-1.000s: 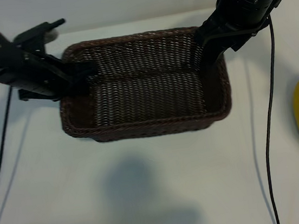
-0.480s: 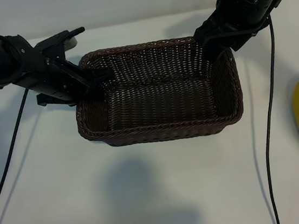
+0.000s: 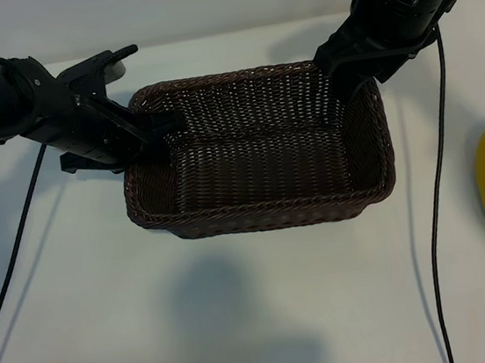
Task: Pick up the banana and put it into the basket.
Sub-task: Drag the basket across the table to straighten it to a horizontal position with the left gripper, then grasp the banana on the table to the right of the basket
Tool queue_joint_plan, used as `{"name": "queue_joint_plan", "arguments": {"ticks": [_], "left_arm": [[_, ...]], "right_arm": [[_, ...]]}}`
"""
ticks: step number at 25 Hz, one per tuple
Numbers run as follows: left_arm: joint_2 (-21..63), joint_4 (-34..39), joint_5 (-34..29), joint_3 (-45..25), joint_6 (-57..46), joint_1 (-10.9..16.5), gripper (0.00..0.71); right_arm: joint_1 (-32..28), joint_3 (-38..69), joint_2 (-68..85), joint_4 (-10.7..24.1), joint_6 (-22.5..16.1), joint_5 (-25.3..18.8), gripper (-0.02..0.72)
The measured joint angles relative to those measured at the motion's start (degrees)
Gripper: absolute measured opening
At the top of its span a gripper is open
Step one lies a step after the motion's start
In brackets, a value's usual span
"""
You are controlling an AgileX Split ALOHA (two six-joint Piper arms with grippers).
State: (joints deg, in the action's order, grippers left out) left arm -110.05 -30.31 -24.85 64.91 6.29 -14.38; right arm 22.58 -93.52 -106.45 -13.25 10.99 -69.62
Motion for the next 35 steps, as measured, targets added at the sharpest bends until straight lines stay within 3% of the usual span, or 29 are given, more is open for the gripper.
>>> {"name": "queue_joint_plan", "arguments": {"ticks": [2,8,12,35], "left_arm": [[0.0,-0.2,0.01,0.0,-0.06,0.0,0.216],[0.0,-1.15,-0.06,0.06,-0.41,0.0,0.523],[0.0,-1.15,-0.95,0.11,-0.51,0.0,0.628],[7.27,2.8,-7.55,0.11,-0.64,0.29,0.61]], "right_arm": [[0.0,0.0,0.0,0.0,0.0,0.0,0.532],[0.0,0.0,0.0,0.0,0.0,0.0,0.532],[0.0,0.0,0.0,0.0,0.0,0.0,0.532],[0.0,0.0,0.0,0.0,0.05,0.0,0.532]]}}
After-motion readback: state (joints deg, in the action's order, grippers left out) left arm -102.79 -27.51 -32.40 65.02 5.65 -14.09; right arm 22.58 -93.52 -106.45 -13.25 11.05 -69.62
